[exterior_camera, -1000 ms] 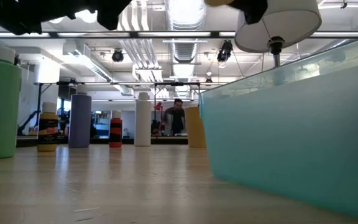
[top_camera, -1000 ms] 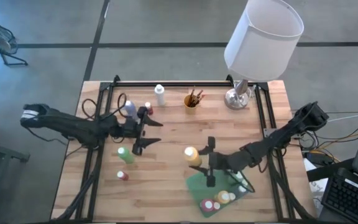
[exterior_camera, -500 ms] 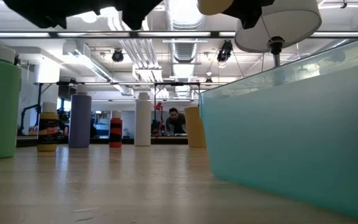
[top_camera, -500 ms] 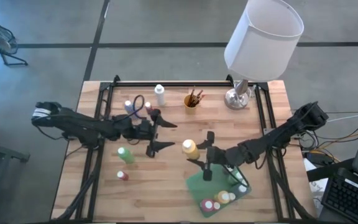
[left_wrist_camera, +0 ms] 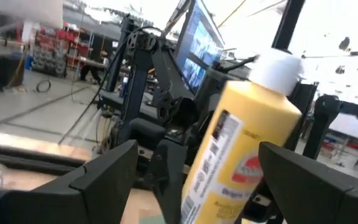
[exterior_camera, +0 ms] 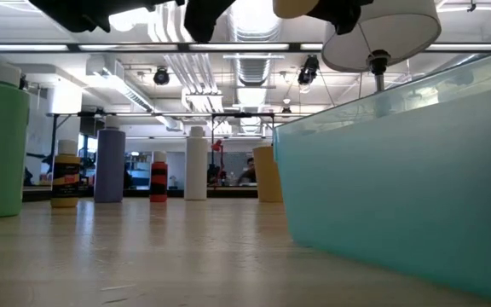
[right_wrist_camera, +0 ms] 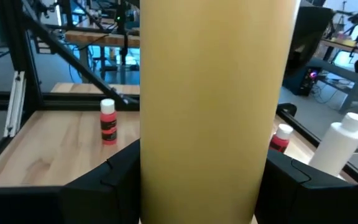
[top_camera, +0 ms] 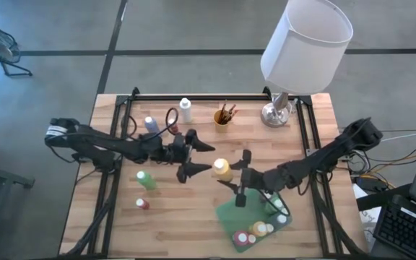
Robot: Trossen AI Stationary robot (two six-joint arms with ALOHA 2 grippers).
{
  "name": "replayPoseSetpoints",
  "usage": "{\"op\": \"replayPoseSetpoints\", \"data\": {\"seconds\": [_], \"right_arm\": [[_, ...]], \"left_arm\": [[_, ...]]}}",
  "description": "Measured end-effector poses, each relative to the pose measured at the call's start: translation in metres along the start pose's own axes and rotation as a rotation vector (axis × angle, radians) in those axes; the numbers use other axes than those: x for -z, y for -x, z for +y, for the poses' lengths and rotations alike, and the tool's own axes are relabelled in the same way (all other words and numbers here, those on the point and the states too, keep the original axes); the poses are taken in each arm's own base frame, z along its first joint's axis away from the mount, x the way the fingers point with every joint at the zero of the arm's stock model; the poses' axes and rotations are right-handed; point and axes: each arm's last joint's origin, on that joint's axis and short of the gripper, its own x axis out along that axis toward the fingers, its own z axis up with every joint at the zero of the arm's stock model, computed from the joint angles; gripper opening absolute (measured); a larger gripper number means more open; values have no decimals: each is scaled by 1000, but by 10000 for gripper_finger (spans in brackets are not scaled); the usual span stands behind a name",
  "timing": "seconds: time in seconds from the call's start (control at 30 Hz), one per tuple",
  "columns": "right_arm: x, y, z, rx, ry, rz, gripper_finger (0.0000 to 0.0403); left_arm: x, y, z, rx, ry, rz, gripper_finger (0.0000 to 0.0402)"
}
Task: Pick & Place Paint Supplies
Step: Put the yellow paint bottle into the green bin
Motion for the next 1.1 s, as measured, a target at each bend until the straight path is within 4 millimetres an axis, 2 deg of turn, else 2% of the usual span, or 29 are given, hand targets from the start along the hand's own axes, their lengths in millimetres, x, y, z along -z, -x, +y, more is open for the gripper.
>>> {"op": "replayPoseSetpoints", "data": {"seconds": [0.2, 0.37, 0.5, 0.77, 0.93, 1.1], "right_arm": [[-10, 5, -4, 2, -23, -33, 218], [-11, 5, -5, 3, -27, -39, 218], [-12, 4, -6, 6, -35, -52, 216], [-15, 3, -6, -9, -40, -70, 219], [-14, 3, -5, -29, -31, -70, 213], [-13, 3, -6, -28, -27, -66, 217]], "left_arm": [[0, 0, -2, 31, -257, 3, 339], [1, -1, -2, 33, -275, 7, 339], [3, -3, -3, 95, -387, 15, 339], [15, -15, -1, 139, -393, 55, 339], [15, -31, 0, 140, -397, 50, 339], [13, -37, -1, 145, -399, 39, 339]]}}
